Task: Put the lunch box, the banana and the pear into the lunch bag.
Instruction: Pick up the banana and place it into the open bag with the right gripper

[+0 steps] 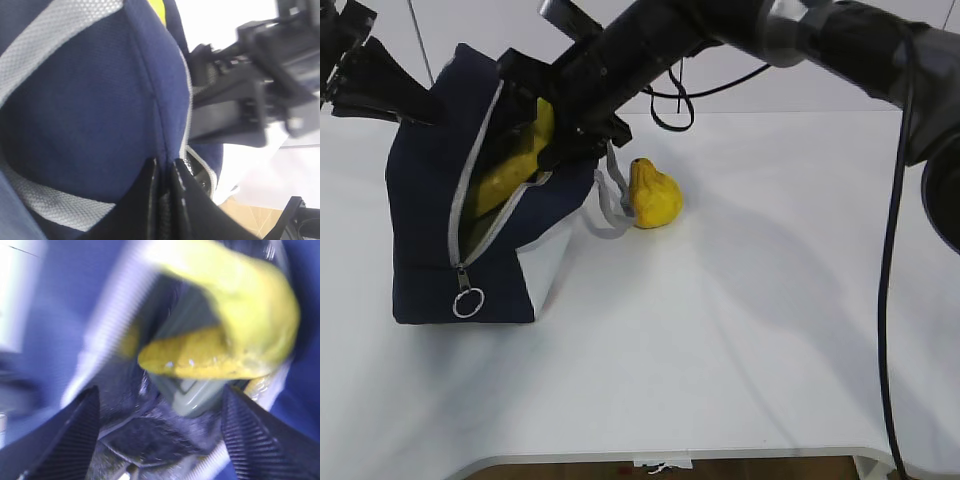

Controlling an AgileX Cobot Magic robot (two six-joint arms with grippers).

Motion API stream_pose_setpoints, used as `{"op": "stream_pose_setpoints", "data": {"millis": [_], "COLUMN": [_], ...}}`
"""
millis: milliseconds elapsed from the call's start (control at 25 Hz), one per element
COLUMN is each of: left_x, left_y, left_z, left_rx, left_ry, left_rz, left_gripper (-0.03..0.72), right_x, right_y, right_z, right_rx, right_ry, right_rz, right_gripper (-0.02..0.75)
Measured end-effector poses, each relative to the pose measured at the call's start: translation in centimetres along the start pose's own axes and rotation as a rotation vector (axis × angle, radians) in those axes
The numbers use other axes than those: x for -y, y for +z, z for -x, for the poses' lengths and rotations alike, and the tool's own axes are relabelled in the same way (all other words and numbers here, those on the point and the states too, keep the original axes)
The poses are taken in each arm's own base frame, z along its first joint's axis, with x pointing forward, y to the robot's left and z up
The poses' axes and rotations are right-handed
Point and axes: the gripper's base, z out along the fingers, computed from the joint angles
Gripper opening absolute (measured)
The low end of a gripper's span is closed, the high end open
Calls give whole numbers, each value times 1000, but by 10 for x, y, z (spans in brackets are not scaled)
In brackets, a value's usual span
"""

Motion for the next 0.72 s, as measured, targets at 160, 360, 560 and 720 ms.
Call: {"op": "stream_pose_setpoints", "data": {"millis": [160, 360, 560, 720], "left_x": [0, 0, 0, 1], "left_y": [0, 0, 0, 0], "left_z": [0, 0, 0, 0], "left_rx": [0, -2, -2, 5], "left_ry": [2, 3, 3, -1], "left_rz": [2, 5, 5, -5], "left_gripper": [13, 13, 13, 13], "right_x": [-17, -40, -49, -40], "right_y": [-22, -53, -77, -81], "right_z": [9, 20, 28, 31], "right_rx": [25, 104, 190, 202], "right_ry": [-108, -237, -330, -326], "right_rz": [-41, -107, -229, -346], "right_gripper": [569, 569, 569, 569]}}
